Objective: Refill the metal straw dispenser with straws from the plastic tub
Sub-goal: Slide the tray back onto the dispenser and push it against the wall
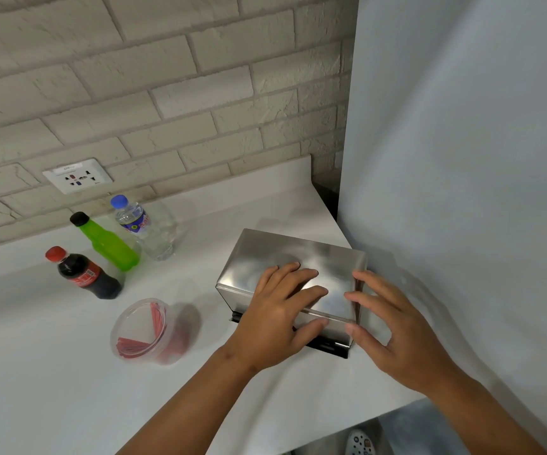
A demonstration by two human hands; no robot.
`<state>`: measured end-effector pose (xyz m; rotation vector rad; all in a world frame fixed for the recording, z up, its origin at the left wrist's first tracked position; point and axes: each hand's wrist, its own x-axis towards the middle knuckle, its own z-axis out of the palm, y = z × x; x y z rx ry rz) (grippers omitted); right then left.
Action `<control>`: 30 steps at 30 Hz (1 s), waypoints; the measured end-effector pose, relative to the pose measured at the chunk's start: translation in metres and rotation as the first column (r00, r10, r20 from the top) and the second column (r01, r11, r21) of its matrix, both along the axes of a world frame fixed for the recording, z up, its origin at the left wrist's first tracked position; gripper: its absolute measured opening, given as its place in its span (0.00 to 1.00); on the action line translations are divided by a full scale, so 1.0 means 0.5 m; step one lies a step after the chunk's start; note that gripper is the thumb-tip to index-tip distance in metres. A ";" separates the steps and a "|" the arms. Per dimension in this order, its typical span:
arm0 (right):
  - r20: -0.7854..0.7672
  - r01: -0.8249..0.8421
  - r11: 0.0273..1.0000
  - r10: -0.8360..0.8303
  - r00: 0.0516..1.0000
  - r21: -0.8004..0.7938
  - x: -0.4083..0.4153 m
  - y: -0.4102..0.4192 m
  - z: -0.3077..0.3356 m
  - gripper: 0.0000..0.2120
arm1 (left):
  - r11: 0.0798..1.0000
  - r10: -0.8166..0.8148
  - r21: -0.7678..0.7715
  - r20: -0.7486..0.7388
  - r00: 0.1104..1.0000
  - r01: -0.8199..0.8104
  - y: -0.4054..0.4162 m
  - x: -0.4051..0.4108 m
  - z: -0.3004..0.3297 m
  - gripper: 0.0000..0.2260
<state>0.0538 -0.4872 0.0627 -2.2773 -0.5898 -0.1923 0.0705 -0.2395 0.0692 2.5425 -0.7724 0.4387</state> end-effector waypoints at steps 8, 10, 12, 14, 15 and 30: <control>-0.104 0.137 0.988 -0.144 0.984 -0.074 0.071 0.029 0.034 0.31 | 0.993 0.114 0.035 -0.090 0.989 -0.111 0.012 0.076 0.048 0.17; -0.131 0.145 0.984 -0.158 0.979 -0.107 0.081 0.039 0.038 0.32 | 0.992 0.120 0.053 -0.105 0.987 -0.115 0.016 0.084 0.049 0.17; -0.153 0.148 0.982 -0.165 0.974 -0.121 0.082 0.047 0.038 0.30 | 0.992 0.117 0.060 -0.110 0.987 -0.111 0.018 0.084 0.046 0.17; -0.160 0.153 0.981 -0.171 0.972 -0.118 0.081 0.050 0.037 0.28 | 0.992 0.122 0.053 -0.131 0.984 -0.116 0.019 0.083 0.045 0.18; -0.163 0.157 0.980 -0.175 0.971 -0.120 0.080 0.051 0.038 0.27 | 0.992 0.122 0.046 -0.147 0.982 -0.117 0.020 0.084 0.046 0.18; -0.122 -0.138 0.897 0.095 0.988 -0.419 0.154 0.148 0.084 0.23 | 0.936 0.275 -0.137 -0.294 0.915 -0.325 0.144 0.070 0.027 0.18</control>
